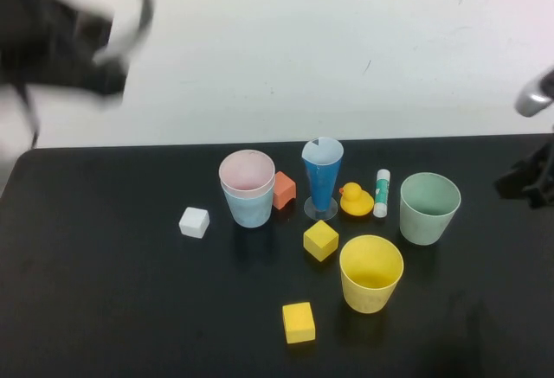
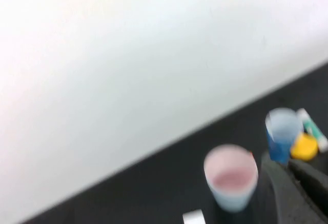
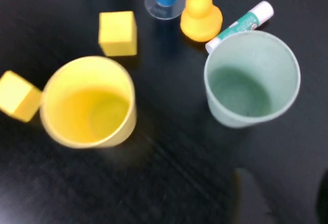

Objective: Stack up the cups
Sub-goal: Pick up the green cup, then place the green cup on the yellow cup

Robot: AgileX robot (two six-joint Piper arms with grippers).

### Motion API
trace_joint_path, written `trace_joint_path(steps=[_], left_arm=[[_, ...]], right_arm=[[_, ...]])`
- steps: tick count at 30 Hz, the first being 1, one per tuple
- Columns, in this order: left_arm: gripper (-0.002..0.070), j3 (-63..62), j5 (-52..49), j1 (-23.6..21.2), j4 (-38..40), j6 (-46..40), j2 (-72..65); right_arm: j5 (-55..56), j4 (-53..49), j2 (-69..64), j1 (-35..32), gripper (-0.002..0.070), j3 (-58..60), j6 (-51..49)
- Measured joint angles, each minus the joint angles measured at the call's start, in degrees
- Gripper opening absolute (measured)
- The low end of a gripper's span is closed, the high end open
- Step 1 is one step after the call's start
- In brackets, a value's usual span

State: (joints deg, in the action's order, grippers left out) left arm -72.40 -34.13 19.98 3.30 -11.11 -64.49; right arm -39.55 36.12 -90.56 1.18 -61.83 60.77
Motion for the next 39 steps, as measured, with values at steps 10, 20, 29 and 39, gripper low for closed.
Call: trace_joint_path(steps=[10, 20, 29, 39], left_arm=[[0.0001, 32.45, 11.79, 0.0, -1.44, -0.93, 25.2], [0.0001, 41.06, 15.04, 0.0, -1.76, -0.48, 37.69], [0.0001, 41.06, 15.49, 0.0, -1.92, -0.48, 38.4], [0.0001, 41.06, 16.8, 0.0, -3.3, -0.61, 38.4]], right_arm=[[2.99, 1.92, -21.8, 0.0, 0.0399, -14.26, 1.72], [0.72, 4.13, -36.61, 0.0, 0.0321, -24.76, 1.98], [-12.25, 6.48, -38.12, 0.0, 0.0024, -33.54, -0.12], [-28.38, -8.51, -28.93, 11.01, 0.0022, -41.01, -10.92]])
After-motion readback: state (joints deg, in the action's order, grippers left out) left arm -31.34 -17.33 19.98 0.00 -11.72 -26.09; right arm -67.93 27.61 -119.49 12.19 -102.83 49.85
